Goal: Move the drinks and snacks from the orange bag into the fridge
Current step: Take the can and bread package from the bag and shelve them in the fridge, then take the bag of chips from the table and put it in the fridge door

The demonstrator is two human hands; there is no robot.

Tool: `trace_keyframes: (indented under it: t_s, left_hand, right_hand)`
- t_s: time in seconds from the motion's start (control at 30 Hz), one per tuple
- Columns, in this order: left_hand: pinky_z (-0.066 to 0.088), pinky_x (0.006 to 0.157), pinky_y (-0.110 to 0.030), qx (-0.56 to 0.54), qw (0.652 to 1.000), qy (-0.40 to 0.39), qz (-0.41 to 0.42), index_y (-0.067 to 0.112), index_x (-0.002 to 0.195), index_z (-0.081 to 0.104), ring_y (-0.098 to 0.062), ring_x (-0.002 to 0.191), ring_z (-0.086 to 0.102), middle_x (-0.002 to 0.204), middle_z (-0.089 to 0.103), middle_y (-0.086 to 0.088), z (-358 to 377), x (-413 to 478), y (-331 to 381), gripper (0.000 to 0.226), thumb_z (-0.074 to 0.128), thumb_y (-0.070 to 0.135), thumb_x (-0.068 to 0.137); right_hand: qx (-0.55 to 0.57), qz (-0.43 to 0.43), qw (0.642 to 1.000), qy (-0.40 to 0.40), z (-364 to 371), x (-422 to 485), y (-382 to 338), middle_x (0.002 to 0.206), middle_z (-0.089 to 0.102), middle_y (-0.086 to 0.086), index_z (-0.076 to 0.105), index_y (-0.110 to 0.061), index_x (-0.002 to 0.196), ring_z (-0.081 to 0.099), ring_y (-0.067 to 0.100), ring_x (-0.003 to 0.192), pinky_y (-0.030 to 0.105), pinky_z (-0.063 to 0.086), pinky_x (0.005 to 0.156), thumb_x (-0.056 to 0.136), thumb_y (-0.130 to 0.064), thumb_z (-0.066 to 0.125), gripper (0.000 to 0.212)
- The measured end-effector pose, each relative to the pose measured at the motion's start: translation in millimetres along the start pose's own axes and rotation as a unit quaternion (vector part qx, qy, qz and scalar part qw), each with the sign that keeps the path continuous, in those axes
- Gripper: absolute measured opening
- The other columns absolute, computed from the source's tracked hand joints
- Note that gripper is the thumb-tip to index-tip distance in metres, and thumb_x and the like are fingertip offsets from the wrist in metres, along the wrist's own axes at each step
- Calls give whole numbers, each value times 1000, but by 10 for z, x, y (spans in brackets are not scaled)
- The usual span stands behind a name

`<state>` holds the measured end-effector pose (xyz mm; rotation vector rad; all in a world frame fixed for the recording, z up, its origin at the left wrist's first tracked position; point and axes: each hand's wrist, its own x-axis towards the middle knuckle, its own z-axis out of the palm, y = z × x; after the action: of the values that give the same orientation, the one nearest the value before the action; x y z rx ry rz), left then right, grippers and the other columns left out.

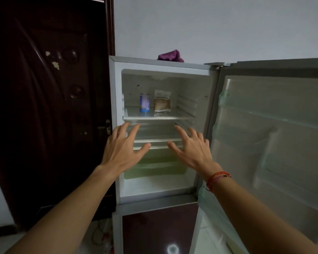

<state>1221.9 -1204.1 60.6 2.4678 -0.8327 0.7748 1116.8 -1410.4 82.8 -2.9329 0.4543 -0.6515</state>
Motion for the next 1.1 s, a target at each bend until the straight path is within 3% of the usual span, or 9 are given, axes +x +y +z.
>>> trace_keyframes:
  t_s: [0.63,0.87,1.1]
  left_hand:
    - [40,105,-47,-62,997,3,50,31,145,38,-26,136,34,150,33,-3,7,-410,1025,75,35,74,83]
    - [44,100,-44,-133,981,-9,141,23,141,48,-27,128,42,141,43,-7,301,-404,1771,74,41,69,83]
    - [46,98,-48,-254,932,-58,251,23,139,51,-30,125,45,139,46,-9,703,-361,2656,74,45,69,81]
  right_hand:
    - [-28,29,999,36,-577,-850,835,154,37,15,23,-37,156,38,35,139,48,35,110,95,-70,35,71]
    - [-56,110,991,52,-802,-1355,1342,156,37,11,25,-39,155,38,34,139,45,36,110,93,-70,40,71]
    - [-126,243,959,70,-1071,-2029,1842,152,41,9,26,-41,154,42,32,135,45,40,107,92,-72,40,71]
